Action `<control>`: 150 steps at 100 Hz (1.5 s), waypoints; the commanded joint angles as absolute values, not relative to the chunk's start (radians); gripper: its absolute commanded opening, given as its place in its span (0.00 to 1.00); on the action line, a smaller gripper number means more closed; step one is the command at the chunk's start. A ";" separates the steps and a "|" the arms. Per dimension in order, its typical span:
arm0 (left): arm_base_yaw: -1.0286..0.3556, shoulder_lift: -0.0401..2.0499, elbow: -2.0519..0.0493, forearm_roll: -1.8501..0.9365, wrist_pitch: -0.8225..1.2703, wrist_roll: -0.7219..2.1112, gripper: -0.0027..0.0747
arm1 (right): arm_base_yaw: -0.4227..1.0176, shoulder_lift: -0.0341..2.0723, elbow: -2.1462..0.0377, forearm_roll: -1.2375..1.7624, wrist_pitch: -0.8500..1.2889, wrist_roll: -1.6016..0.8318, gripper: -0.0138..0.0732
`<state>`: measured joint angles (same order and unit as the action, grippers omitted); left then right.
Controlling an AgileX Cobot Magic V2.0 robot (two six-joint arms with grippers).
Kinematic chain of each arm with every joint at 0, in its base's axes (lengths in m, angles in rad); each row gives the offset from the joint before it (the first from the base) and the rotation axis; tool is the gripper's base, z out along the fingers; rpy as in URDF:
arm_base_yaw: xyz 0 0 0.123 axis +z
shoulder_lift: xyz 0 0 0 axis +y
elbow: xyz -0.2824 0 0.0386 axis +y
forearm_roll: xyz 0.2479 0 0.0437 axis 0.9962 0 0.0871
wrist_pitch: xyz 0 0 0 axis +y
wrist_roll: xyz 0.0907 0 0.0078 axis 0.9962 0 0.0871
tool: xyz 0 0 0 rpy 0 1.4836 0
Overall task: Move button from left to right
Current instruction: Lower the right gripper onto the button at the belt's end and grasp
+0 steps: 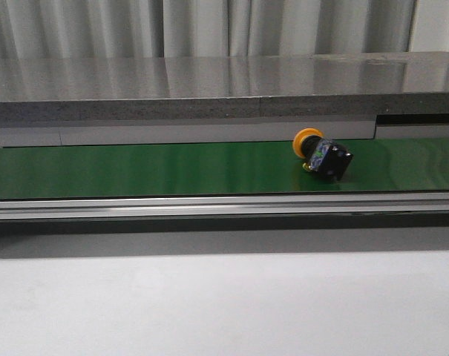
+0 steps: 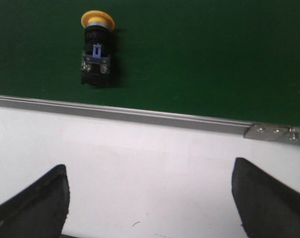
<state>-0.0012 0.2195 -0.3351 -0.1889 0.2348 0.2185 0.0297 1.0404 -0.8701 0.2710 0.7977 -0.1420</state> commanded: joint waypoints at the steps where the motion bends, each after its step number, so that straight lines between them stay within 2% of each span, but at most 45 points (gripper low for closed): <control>1: -0.009 0.229 -0.362 -0.203 0.155 0.220 0.01 | 0.028 1.087 -0.943 0.298 0.759 -0.167 0.91; 70: -0.009 0.229 -0.362 -0.203 0.155 0.220 0.01 | 0.028 1.494 -1.185 0.342 0.728 -0.300 0.91; 126: -0.009 0.229 -0.362 -0.203 0.155 0.220 0.01 | 0.028 1.664 -1.198 0.348 0.692 -0.307 0.91; 131: -0.009 0.229 -0.362 -0.203 0.155 0.220 0.01 | 0.028 1.667 -1.198 0.346 0.693 -0.307 0.88; 138: -0.009 0.229 -0.362 -0.203 0.155 0.220 0.01 | 0.028 1.667 -1.198 0.346 0.699 -0.307 0.77; 143: -0.009 0.229 -0.362 -0.203 0.155 0.220 0.01 | 0.028 1.667 -1.198 0.346 0.703 -0.307 0.64; 144: -0.009 0.229 -0.362 -0.203 0.155 0.220 0.01 | 0.028 1.667 -1.198 0.346 0.704 -0.307 0.64; 148: -0.009 0.229 -0.362 -0.203 0.155 0.220 0.01 | 0.028 1.667 -1.198 0.346 0.712 -0.307 0.52; 149: -0.009 0.229 -0.362 -0.203 0.155 0.220 0.01 | 0.028 1.667 -1.198 0.346 0.712 -0.307 0.52; 150: -0.009 0.229 -0.362 -0.203 0.155 0.220 0.01 | 0.028 1.667 -1.198 0.346 0.715 -0.307 0.47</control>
